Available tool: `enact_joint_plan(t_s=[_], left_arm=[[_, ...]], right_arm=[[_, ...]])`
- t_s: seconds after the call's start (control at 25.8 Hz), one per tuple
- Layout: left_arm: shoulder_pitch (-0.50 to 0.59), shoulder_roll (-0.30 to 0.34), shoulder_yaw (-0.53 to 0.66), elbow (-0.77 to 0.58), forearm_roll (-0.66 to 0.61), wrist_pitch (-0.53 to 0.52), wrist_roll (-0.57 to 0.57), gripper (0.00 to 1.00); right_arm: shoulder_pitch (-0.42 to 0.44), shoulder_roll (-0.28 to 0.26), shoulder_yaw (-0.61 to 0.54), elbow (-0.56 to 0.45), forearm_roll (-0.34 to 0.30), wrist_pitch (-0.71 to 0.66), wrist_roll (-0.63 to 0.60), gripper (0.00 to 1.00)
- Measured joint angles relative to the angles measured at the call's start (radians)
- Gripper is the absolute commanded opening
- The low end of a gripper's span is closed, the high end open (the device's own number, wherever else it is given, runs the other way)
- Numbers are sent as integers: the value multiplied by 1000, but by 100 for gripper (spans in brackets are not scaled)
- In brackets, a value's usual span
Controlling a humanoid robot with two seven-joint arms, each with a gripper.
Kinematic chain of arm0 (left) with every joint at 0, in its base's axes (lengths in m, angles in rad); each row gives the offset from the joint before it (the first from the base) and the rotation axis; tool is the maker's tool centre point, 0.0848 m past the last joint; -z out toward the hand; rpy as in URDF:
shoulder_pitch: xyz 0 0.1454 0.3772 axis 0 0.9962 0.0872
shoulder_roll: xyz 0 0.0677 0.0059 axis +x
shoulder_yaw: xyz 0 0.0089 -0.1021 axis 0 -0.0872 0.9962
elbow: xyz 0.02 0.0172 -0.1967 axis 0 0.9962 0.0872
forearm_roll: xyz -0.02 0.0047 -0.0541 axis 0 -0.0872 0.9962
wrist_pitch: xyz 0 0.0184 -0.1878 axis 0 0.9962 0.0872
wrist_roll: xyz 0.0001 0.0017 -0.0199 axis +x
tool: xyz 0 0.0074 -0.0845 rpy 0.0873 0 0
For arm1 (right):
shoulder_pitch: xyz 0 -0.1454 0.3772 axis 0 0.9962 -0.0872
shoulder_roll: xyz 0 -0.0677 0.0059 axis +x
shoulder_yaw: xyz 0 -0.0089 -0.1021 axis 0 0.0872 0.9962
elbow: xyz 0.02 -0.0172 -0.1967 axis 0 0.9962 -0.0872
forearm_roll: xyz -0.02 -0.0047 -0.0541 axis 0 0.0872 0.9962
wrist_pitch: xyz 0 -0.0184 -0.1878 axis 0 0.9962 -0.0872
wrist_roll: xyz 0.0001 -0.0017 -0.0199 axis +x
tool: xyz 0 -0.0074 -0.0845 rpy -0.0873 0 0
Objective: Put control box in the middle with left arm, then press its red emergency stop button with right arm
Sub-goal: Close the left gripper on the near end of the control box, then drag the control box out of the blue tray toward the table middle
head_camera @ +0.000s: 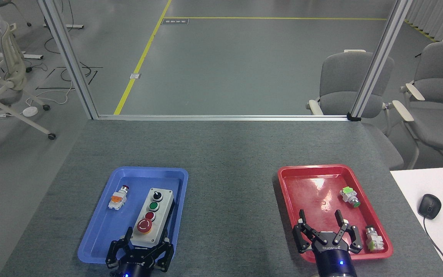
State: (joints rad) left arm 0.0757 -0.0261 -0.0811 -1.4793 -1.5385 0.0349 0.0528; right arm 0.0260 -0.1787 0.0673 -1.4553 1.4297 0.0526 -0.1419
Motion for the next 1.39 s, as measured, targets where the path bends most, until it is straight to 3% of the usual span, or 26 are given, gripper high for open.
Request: enact_joint_plan(t_s=[0.62,1.39], left_arm=[[-66,-1,-1,139,1,-1,41,99],[-57,54,16,114,22,-1,90,99]], right_arm=[[0,17,4,1,5,-5,-2,97],[0,16,5,0,5,-5,2,97]])
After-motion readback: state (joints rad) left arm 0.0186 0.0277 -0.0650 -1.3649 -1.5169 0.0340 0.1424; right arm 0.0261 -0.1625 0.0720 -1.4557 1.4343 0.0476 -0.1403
